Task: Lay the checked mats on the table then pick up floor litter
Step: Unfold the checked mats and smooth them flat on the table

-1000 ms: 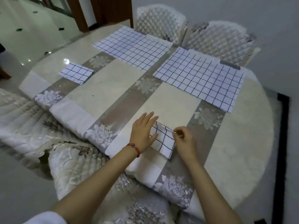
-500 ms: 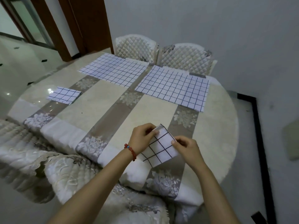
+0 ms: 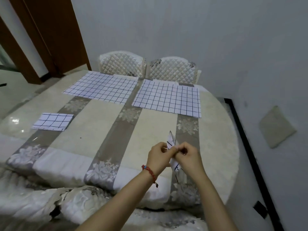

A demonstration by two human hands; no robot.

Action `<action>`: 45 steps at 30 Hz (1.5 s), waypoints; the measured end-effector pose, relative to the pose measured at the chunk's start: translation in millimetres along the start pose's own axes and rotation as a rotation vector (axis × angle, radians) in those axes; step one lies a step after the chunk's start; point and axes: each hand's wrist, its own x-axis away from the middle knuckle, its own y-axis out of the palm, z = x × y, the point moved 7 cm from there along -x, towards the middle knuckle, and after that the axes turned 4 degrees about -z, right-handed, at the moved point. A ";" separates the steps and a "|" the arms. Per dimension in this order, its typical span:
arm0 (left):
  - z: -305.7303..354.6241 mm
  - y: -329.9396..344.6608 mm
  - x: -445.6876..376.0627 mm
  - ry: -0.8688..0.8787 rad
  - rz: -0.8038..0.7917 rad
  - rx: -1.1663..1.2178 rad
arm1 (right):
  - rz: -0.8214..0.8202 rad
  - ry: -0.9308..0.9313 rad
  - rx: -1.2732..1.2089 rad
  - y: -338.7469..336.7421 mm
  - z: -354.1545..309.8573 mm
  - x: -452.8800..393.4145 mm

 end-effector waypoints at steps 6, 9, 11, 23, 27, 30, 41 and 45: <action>-16.4 -61.2 5.6 -0.096 -0.108 0.228 | -0.054 0.041 -0.055 62.7 -15.0 16.8; -17.1 -78.0 6.3 -0.085 -0.169 0.234 | -0.008 0.029 -0.115 70.5 -22.4 23.8; -17.6 -85.6 2.9 -0.084 -0.187 0.229 | 0.022 0.047 -0.152 69.9 -24.4 25.9; 15.2 -109.5 -21.1 0.218 -0.012 -0.258 | 0.294 -0.105 0.027 11.0 -56.2 32.9; 54.9 -60.3 -4.0 0.537 -0.257 -0.575 | 0.089 -0.122 0.217 17.4 -72.6 24.4; 69.8 -34.3 5.7 0.611 -0.428 -0.574 | 0.069 -0.132 0.190 12.5 -79.0 24.4; 94.5 -77.0 -38.0 0.473 -0.172 -0.100 | 0.197 -0.022 -0.005 -61.3 -50.1 40.0; 86.2 -81.1 -49.3 0.424 -0.081 -0.059 | 0.250 -0.044 -0.111 -58.8 -56.4 32.5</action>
